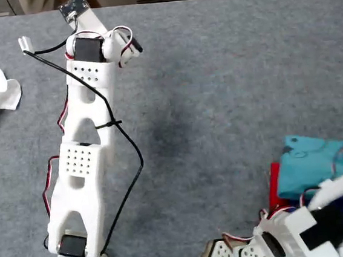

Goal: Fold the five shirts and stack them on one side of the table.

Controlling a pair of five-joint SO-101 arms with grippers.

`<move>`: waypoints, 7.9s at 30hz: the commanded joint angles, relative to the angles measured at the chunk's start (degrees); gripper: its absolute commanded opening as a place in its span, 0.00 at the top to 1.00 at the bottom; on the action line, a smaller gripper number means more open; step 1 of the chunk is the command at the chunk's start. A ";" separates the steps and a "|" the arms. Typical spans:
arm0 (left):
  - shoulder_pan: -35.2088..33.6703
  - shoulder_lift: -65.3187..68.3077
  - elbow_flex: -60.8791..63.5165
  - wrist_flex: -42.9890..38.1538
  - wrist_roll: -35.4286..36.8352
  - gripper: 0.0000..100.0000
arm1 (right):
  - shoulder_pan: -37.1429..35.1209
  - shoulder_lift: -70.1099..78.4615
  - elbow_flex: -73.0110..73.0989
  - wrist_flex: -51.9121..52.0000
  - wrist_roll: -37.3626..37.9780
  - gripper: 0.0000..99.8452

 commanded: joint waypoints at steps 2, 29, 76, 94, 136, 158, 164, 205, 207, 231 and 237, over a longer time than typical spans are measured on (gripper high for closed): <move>-0.70 -4.53 -1.85 0.62 -0.70 0.76 | 9.36 -3.12 0.13 -0.35 5.63 1.00; -15.56 -7.08 3.43 0.70 -10.81 0.75 | 16.31 -5.67 -4.35 1.32 23.56 0.75; -70.51 19.82 4.66 -11.60 -33.14 0.98 | -25.89 -37.23 24.75 1.32 10.99 0.75; -59.96 -5.93 5.54 0.88 -32.79 0.98 | -25.98 -37.14 27.74 0.00 11.34 0.75; -16.79 -112.13 119.91 -4.84 -37.63 0.88 | -49.80 -36.97 34.51 -6.59 11.34 0.75; -64.88 -121.63 122.46 0.35 -48.44 0.68 | -109.58 8.66 6.73 -14.77 5.89 0.75; -79.56 -122.77 137.14 -9.05 -60.40 0.71 | -120.75 26.77 -10.68 -8.88 5.63 0.75; -48.79 -129.63 155.08 -22.33 -46.15 0.92 | -77.05 56.04 -43.03 -13.27 5.63 0.99; -39.91 -129.54 155.08 -22.77 -42.02 0.92 | -76.97 58.07 -43.03 -15.12 5.80 0.99; -26.11 -72.92 132.22 -53.54 -29.01 0.86 | -74.51 61.23 -46.99 -17.85 6.07 0.99; -24.00 -59.38 120.09 -48.26 -18.90 0.86 | -74.68 61.49 -46.99 -17.93 6.07 0.99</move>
